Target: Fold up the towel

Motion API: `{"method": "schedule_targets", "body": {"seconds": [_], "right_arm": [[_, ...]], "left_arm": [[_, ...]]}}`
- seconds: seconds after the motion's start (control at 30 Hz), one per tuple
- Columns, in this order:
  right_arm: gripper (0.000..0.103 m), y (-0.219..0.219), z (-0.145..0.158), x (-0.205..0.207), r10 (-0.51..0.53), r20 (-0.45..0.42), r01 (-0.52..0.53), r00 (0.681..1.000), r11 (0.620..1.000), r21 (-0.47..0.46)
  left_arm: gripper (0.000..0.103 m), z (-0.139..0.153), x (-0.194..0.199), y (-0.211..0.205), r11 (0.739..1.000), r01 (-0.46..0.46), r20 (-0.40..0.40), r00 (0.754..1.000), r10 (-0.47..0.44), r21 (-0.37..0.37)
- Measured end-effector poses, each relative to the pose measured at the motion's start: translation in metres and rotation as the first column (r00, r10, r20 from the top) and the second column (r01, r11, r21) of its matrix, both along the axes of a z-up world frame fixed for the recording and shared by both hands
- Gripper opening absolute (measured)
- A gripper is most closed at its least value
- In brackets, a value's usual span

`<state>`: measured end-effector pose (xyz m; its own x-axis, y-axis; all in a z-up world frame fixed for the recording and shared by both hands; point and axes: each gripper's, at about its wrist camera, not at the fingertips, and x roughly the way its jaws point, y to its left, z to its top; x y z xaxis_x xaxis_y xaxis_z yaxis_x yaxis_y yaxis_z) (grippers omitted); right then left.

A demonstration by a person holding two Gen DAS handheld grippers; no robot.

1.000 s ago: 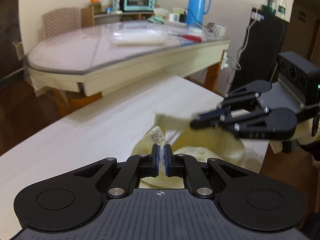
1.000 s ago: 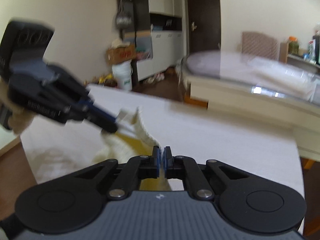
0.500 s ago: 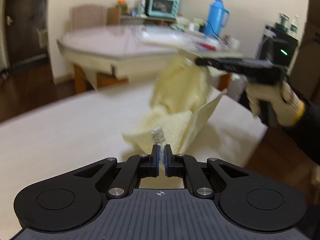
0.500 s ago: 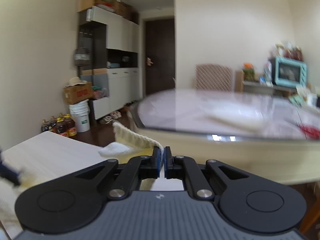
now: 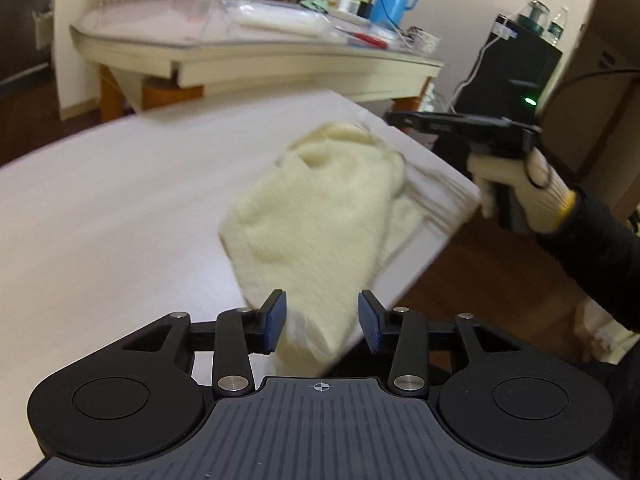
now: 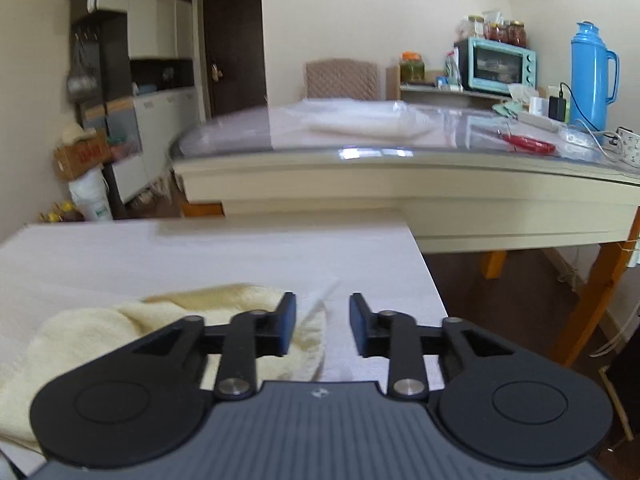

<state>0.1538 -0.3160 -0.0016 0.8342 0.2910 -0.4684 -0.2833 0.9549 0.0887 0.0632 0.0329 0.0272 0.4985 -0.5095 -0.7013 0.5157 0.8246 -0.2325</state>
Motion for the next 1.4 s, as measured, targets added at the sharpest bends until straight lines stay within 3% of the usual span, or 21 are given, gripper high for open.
{"method": "schedule_targets", "body": {"seconds": [0.13, 0.27, 0.3, 0.43, 0.57, 0.83, 0.93, 0.97, 1.0, 1.03, 1.1, 1.23, 1.3, 1.4], "right_arm": [[0.035, 0.02, 0.001, -0.019, 0.208, -0.057, -0.207, 0.977, 0.978, 0.012], [0.036, 0.04, 0.001, -0.039, 0.403, -0.114, -0.404, 0.908, 0.915, 0.02], [0.036, 0.044, 0.0, -0.046, 0.424, -0.124, -0.428, 0.897, 0.904, -0.004], [0.035, 0.049, -0.005, -0.06, 0.421, -0.158, -0.436, 0.893, 0.897, -0.069], [0.039, 0.043, -0.011, -0.062, 0.395, -0.19, -0.415, 0.899, 0.906, -0.08], [0.041, 0.038, -0.017, -0.058, 0.404, -0.197, -0.42, 0.894, 0.906, -0.05], [0.041, 0.043, -0.018, -0.061, 0.409, -0.186, -0.43, 0.893, 0.898, -0.091], [0.041, 0.046, -0.018, -0.062, 0.409, -0.183, -0.432, 0.894, 0.895, -0.109], [0.038, 0.047, -0.018, -0.063, 0.406, -0.182, -0.43, 0.896, 0.894, -0.122], [0.035, 0.048, -0.018, -0.063, 0.402, -0.182, -0.428, 0.897, 0.894, -0.133], [0.009, 0.047, -0.017, -0.063, 0.393, -0.19, -0.421, 0.899, 0.897, -0.135], [0.009, 0.041, -0.016, -0.07, 0.397, -0.208, -0.429, 0.894, 0.891, -0.148], [0.009, 0.04, -0.015, -0.073, 0.397, -0.211, -0.433, 0.893, 0.886, -0.166], [0.009, 0.038, -0.014, -0.075, 0.404, -0.224, -0.444, 0.887, 0.88, -0.17]], "left_arm": [[0.042, 0.009, 0.042, 0.0, 0.997, -0.059, 0.081, 0.995, 0.056, 0.04], [0.039, 0.006, 0.09, -0.027, 0.994, -0.006, 0.125, 0.992, -0.008, 0.106], [0.033, 0.001, 0.105, -0.037, 0.99, 0.025, 0.128, 0.991, -0.043, 0.14], [0.027, -0.022, 0.148, -0.068, 0.969, 0.144, 0.091, 0.982, -0.165, 0.202], [0.027, -0.038, 0.162, -0.081, 0.96, 0.226, 0.03, 0.972, -0.234, 0.165], [0.028, -0.053, 0.162, -0.097, 0.947, 0.286, -0.007, 0.958, -0.288, 0.144], [0.022, -0.055, 0.159, -0.104, 0.944, 0.293, 0.0, 0.955, -0.297, 0.152], [0.013, -0.054, 0.158, -0.106, 0.941, 0.298, -0.003, 0.954, -0.301, 0.157], [0.005, -0.054, 0.156, -0.107, 0.938, 0.298, 0.001, 0.953, -0.303, 0.175], [0.005, -0.053, 0.154, -0.107, 0.933, 0.286, 0.019, 0.955, -0.297, 0.219], [0.002, -0.05, 0.15, -0.105, 0.919, 0.253, 0.056, 0.958, -0.282, 0.304], [0.002, -0.046, 0.155, -0.075, 0.888, 0.127, 0.111, 0.975, -0.195, 0.442], [0.002, -0.041, 0.16, -0.055, 0.883, 0.062, 0.129, 0.982, -0.137, 0.464], [0.003, -0.028, 0.156, -0.043, 0.92, 0.054, 0.122, 0.986, -0.109, 0.389]]}}
